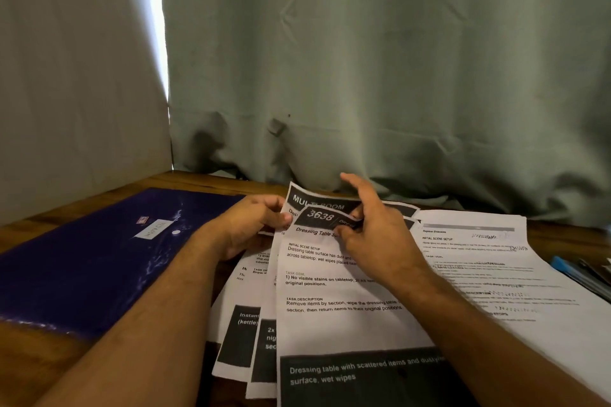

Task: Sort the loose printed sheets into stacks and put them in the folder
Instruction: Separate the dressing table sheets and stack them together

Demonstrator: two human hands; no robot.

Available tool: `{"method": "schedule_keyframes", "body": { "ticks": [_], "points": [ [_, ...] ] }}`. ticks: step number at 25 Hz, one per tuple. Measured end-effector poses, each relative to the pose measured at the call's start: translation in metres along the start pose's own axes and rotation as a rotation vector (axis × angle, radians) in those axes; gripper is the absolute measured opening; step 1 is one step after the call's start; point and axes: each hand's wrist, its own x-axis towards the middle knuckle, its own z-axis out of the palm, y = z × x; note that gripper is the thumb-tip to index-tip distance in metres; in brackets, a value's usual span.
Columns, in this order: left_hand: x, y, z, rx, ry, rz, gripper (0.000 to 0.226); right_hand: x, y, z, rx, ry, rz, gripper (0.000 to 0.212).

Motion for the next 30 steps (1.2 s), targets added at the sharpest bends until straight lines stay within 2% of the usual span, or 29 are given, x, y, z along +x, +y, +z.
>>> {"method": "schedule_keyframes", "body": {
  "ticks": [1, 3, 5, 7, 8, 9, 10, 12, 14, 18, 24, 27, 30],
  "points": [
    [-0.001, -0.001, -0.002, -0.001, -0.038, -0.021, 0.018, -0.001, 0.0, 0.001, -0.029, -0.005, -0.006, 0.07],
    [-0.001, -0.002, -0.003, -0.05, -0.065, -0.022, 0.021, -0.004, 0.003, 0.003, -0.087, 0.01, -0.028, 0.039],
    [0.001, -0.002, -0.002, -0.079, -0.004, 0.014, 0.03, -0.01, 0.006, 0.002, -0.119, 0.02, -0.015, 0.018],
    [0.006, -0.004, 0.001, 0.127, 0.195, 0.054, 0.036, -0.016, 0.009, 0.001, -0.107, -0.012, 0.015, 0.019],
    [0.01, -0.006, 0.0, 0.317, 0.301, 0.062, 0.025, -0.019, 0.009, 0.001, -0.118, -0.037, 0.022, 0.022],
    [0.013, -0.008, 0.001, 0.525, 0.34, 0.04, 0.024, -0.021, 0.009, 0.001, -0.149, -0.068, 0.024, 0.025],
    [0.016, -0.012, 0.002, 0.691, 0.317, -0.018, 0.044, -0.023, 0.008, 0.002, -0.187, -0.097, 0.025, 0.028],
    [0.02, -0.017, 0.004, 0.773, 0.247, -0.12, 0.079, -0.023, 0.006, 0.003, -0.241, -0.13, 0.024, 0.031],
    [0.023, -0.016, 0.004, 0.739, 0.252, -0.107, 0.086, -0.022, 0.005, 0.003, -0.252, -0.139, 0.023, 0.032],
    [0.028, -0.015, 0.005, 0.658, 0.372, 0.0, 0.072, -0.022, 0.005, 0.005, -0.28, -0.167, 0.011, 0.035],
    [0.027, -0.01, 0.006, 0.436, 0.582, 0.085, 0.021, -0.005, -0.007, 0.012, -0.282, -0.057, -0.135, 0.039],
    [0.026, -0.01, 0.008, 0.367, 0.608, 0.11, 0.02, -0.003, -0.008, 0.018, -0.301, -0.106, -0.126, 0.05],
    [0.026, -0.01, 0.011, 0.177, 0.579, 0.124, 0.017, -0.008, -0.009, 0.022, -0.291, -0.138, -0.131, 0.059]
  ]
}}
